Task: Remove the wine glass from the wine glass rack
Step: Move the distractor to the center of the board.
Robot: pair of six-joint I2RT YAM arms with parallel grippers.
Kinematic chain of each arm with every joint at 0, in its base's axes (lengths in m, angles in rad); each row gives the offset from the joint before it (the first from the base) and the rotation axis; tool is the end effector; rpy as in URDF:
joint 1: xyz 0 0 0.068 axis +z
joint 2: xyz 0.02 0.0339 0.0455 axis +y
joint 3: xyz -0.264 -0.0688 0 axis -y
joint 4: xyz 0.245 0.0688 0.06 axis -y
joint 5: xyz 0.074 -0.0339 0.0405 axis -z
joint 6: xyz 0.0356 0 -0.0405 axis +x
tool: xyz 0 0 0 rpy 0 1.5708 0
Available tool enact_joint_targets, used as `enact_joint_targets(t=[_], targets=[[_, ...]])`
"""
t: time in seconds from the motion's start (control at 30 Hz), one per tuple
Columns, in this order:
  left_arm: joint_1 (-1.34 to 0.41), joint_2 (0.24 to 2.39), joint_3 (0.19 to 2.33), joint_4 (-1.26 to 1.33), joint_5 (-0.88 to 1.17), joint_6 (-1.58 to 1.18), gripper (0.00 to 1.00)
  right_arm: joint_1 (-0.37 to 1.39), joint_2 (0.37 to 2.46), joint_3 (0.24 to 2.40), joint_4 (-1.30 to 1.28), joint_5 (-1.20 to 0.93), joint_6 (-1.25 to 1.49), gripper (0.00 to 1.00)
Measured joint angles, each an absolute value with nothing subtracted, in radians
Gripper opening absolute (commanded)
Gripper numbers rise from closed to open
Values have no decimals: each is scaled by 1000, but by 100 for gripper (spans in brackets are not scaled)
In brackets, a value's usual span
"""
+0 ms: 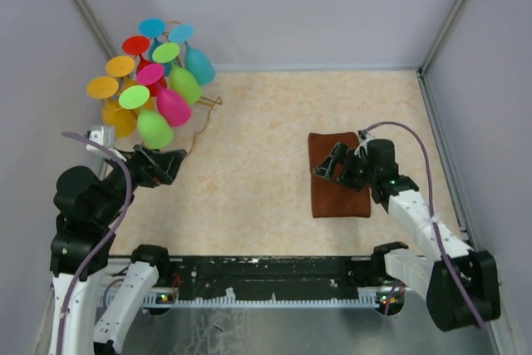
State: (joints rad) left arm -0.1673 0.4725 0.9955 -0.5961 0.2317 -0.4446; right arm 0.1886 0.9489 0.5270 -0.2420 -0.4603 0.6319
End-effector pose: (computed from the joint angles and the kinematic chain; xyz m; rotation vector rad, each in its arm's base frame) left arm 0.0731 -0.0206 0.4001 -0.0520 1.6824 -0.6542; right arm 0.1912 0.0526 0.2172 0.2508 2.3140 0.9463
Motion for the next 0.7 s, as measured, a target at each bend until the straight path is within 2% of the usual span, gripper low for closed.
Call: enact_joint_targets(t=[0.3,0.5,0.7], targets=[[-167,491,1010,-572,255,-429,99,208,1344,720,-151,-300,622,99],[-167,459,1009,-572,229,-411,99,208,1479,720,-129,-205,639,99],[-167,461,1008,-576,218,-387,99,212,1564,828,-194,-62,648,99]])
